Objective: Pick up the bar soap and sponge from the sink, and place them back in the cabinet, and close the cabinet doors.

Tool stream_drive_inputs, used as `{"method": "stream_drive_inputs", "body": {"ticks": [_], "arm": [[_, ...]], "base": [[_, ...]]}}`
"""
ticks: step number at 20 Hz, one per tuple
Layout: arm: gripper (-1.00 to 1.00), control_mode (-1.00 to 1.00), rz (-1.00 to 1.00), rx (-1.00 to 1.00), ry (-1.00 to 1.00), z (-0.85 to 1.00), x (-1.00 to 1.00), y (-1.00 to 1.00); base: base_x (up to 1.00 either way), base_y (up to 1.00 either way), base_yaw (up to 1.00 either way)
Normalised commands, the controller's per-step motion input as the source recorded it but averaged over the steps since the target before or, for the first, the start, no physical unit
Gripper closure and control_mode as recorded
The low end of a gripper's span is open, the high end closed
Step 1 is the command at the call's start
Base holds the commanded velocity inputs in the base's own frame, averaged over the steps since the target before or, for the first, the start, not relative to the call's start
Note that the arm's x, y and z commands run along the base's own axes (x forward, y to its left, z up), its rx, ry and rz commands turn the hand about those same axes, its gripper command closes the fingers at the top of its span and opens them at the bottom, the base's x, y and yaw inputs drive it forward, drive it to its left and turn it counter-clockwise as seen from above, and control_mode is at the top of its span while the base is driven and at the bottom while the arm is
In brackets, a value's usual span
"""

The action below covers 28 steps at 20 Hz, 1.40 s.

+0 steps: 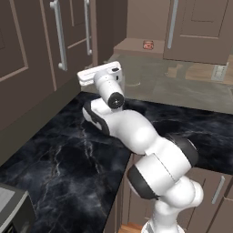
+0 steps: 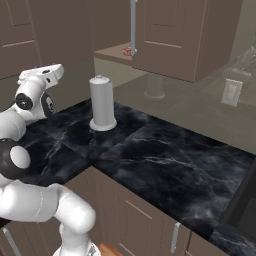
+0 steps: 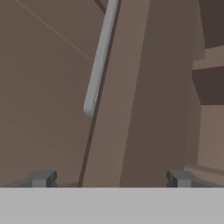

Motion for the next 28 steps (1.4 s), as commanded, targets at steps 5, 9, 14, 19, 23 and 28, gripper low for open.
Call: {"method": "stream_drive_inputs", "body": {"ticks": [5, 9, 14, 19, 23, 28], "arm": [[-1.0, -1.0, -0.2, 0.0, -0.04, 0.0, 0.15, -0.2], [-1.0, -1.0, -0.24, 0.0, -0.06, 0.0, 0.14, -0.29], [-1.0, -1.0, -0.22, 0.02, -0.07, 0.0, 0.19, -0.35], [-1.0, -1.0, -0.21, 0.03, -0.07, 0.0, 0.25, -0.39], [-1.0, -1.0, -0.2, 0.04, -0.07, 0.0, 0.26, -0.39], [-1.0, -1.0, -0.19, 0.04, -0.08, 0.0, 0.26, -0.43]], "base": [[0.0, 0.0, 0.0], [0.0, 0.0, 0.0], [0.0, 0.0, 0.0], [0.0, 0.0, 0.0], [0.0, 0.0, 0.0], [0.0, 0.0, 0.0]]}}
